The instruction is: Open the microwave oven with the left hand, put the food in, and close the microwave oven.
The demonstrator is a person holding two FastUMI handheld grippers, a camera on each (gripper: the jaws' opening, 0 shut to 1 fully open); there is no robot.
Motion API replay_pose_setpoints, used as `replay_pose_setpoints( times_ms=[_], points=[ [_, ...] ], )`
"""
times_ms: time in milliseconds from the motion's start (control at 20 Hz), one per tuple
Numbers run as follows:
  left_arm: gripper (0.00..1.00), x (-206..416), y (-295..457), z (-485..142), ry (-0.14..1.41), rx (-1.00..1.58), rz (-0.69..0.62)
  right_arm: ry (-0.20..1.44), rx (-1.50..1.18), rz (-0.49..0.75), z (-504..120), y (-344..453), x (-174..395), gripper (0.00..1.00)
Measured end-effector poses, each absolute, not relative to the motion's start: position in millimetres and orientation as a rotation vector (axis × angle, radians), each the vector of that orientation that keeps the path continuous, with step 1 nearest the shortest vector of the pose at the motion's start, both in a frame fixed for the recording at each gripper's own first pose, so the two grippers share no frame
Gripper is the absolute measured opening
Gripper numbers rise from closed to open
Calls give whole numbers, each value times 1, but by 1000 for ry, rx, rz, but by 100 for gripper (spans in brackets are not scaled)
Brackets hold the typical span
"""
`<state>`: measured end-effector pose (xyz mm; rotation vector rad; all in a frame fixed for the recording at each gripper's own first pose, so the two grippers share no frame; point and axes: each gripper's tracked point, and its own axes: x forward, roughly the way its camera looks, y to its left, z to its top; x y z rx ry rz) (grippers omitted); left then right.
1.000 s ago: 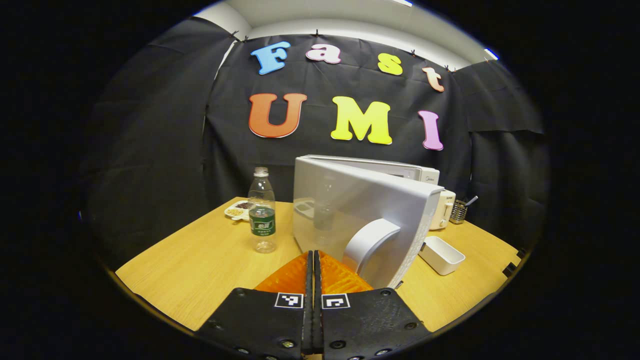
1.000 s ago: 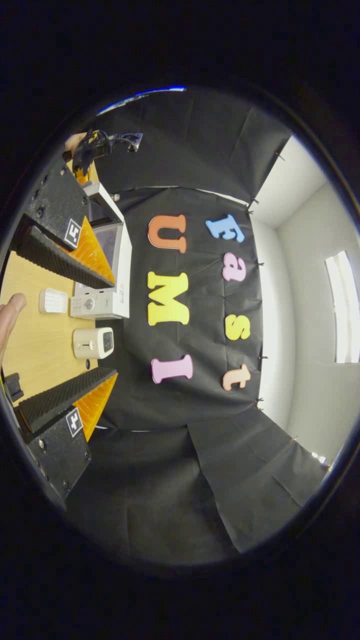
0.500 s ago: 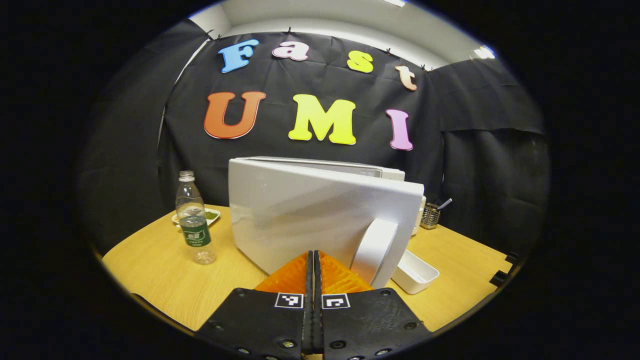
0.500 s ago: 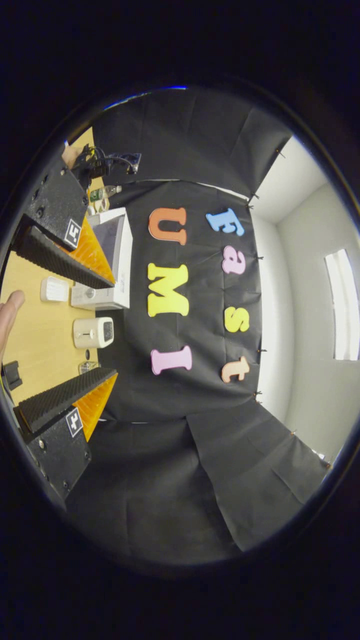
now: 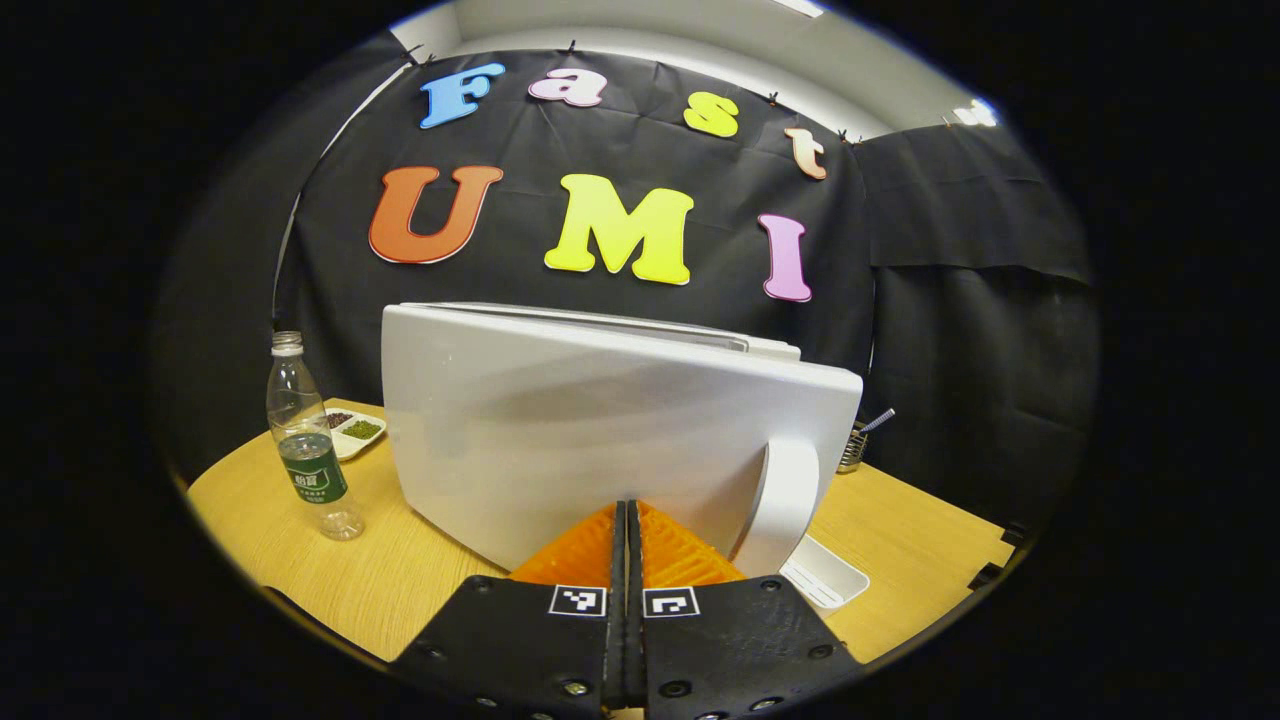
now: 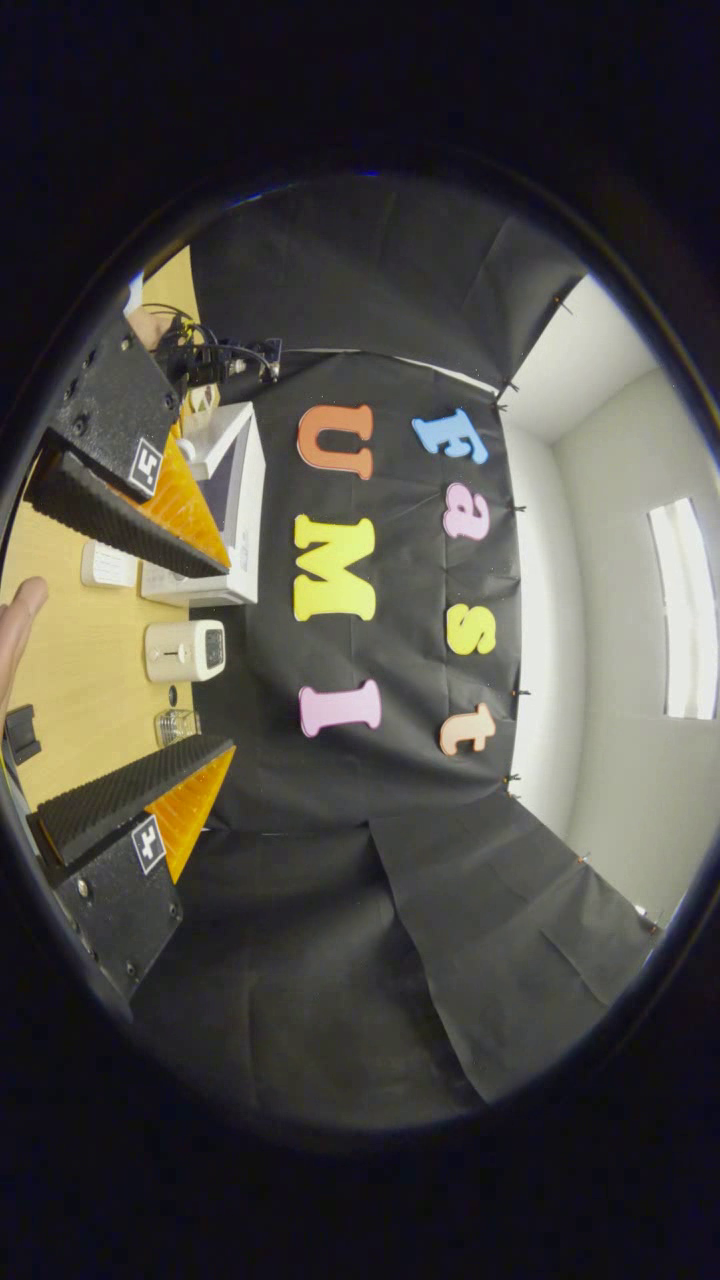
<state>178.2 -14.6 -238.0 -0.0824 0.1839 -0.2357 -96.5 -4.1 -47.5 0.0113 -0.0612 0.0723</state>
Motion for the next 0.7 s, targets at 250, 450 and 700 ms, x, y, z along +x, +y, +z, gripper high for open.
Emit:
replay_pose_setpoints(
  times_ms=[250, 450, 700],
  points=[
    [0, 200, -37, -231, 170, -95, -257, -45, 21, 79, -52, -7, -90, 90],
    [0, 222, -52, -230, 169, -83, -254, -48, 23, 77, -54, -12, -86, 89],
    [0, 253, -72, -236, 197, -116, -249, -31, 46, 86, -64, -20, -76, 90]
  ],
)
